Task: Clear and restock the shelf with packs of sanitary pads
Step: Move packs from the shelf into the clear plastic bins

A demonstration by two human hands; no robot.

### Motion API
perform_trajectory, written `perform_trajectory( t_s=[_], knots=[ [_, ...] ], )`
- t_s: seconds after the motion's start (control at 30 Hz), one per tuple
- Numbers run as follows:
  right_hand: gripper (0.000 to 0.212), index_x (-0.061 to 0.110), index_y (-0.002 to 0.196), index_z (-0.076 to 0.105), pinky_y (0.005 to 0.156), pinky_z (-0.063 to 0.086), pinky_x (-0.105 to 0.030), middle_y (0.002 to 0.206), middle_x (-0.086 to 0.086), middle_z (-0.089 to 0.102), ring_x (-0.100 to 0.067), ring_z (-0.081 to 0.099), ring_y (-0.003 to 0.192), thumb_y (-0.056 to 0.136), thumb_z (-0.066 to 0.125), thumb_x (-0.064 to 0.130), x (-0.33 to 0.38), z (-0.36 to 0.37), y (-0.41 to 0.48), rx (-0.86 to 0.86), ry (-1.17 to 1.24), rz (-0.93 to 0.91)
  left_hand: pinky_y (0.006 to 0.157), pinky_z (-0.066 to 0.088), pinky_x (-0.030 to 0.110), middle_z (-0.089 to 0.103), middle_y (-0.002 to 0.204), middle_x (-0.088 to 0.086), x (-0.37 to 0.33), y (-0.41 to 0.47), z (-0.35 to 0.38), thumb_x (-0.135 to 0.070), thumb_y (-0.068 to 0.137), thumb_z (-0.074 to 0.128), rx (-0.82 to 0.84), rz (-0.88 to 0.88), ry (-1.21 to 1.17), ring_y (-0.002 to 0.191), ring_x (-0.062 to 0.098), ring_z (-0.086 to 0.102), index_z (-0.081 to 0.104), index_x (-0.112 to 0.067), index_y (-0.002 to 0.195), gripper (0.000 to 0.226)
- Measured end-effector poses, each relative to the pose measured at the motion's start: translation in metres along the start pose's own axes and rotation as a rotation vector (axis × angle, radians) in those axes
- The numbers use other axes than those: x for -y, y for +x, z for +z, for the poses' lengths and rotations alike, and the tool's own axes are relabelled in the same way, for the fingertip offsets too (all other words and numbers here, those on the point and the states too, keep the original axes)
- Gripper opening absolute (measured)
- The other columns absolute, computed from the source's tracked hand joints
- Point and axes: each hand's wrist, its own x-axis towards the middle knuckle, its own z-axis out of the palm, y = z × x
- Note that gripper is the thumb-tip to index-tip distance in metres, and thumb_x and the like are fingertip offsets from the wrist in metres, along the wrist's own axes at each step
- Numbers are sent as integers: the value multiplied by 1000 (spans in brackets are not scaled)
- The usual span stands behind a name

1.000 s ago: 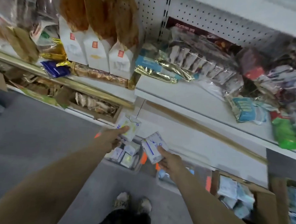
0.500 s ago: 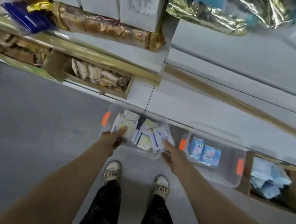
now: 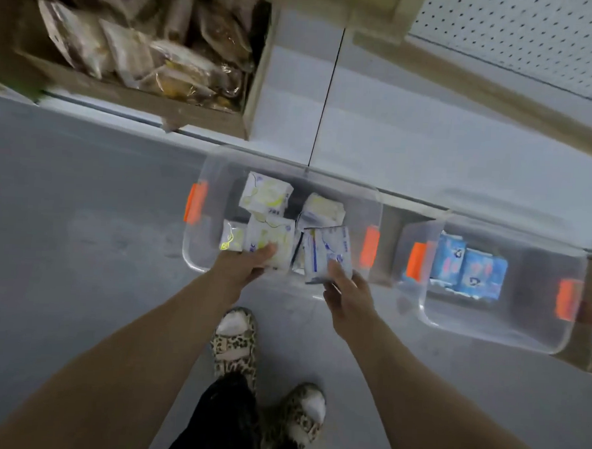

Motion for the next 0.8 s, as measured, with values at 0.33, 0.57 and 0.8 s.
perform_trajectory(
  t_s=[0.33,0.57,0.8],
  knots=[
    [59,5,130,53,92,57,-30,117,-14,70,-19,73,95,80,84,15,-31,2,51,-78,158,-11,85,41,33,58,90,0,19,58,17,-40,83,79,-99,67,395,93,21,53,61,-6,103,42],
    [53,5,131,58,79,60,-21,112,-12,73,-13,76,84,85,81,15,-24,2,53,-99,99,20,82,40,32,61,96,4,15,67,17,-45,77,83,-121,67,491,83,18,54,62,-5,104,54],
    [39,8,128,64,66,59,-17,106,-8,75,-16,76,80,91,74,14,-26,7,61,-158,-50,45,83,42,34,60,108,9,18,67,15,-52,74,82,-142,88,573,98,26,56,61,0,117,71]
  ],
)
